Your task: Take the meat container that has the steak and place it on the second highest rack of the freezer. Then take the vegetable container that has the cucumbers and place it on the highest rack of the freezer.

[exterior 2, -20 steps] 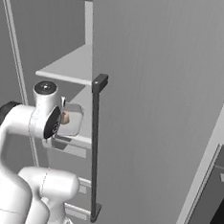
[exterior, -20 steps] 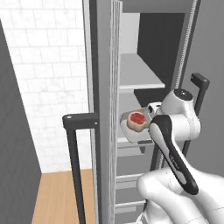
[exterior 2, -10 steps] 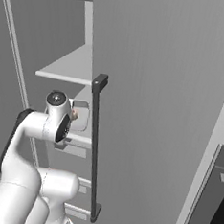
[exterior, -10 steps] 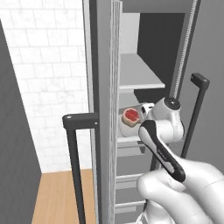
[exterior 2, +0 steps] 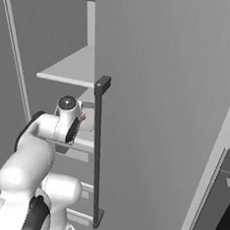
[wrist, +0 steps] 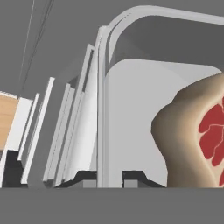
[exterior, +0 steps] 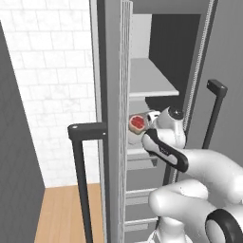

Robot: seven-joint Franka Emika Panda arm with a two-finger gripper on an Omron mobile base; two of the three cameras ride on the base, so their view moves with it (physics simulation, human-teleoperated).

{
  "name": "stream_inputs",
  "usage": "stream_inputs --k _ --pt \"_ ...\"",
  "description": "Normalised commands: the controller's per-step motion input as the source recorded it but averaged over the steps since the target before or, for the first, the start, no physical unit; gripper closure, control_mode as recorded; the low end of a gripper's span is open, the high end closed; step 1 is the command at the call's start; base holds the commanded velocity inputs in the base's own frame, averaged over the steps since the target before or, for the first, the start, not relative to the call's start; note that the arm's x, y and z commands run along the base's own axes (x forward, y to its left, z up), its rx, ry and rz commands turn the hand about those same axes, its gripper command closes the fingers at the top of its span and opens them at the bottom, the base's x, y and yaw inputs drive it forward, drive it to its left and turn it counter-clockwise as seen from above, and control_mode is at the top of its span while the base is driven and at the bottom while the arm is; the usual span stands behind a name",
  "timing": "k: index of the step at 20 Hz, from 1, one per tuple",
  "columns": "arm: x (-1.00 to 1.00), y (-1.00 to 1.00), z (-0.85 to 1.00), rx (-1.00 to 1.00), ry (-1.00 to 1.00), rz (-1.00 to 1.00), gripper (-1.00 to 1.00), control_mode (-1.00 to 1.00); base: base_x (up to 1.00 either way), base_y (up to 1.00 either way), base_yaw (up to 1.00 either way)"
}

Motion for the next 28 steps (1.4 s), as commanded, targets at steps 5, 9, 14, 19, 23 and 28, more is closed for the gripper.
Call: stream_inputs --k 5,9,14,19,23,28 --pt "0.44 0.05 -0.47 0.00 0.00 0.00 1.00 -1.00 0.00 0.00 0.00" --pt "0.41 0.00 -0.14 0.00 -0.04 0.00 1.00 -1.00 0.00 0.00 0.00" --pt "0.39 0.03 -0.27 0.00 -0.03 0.00 1.00 -1.00 0.00 0.00 0.00" --pt "0.43 0.00 -0.09 0.00 -0.04 0.00 1.00 -1.00 0.00 0.00 0.00" --pt "0.52 0.00 -0.01 0.00 0.00 0.00 1.00 -1.00 0.00 0.00 0.00" --pt "0.23 0.00 -0.09 0.00 -0.03 0.00 1.00 -1.00 0.00 0.00 0.00"
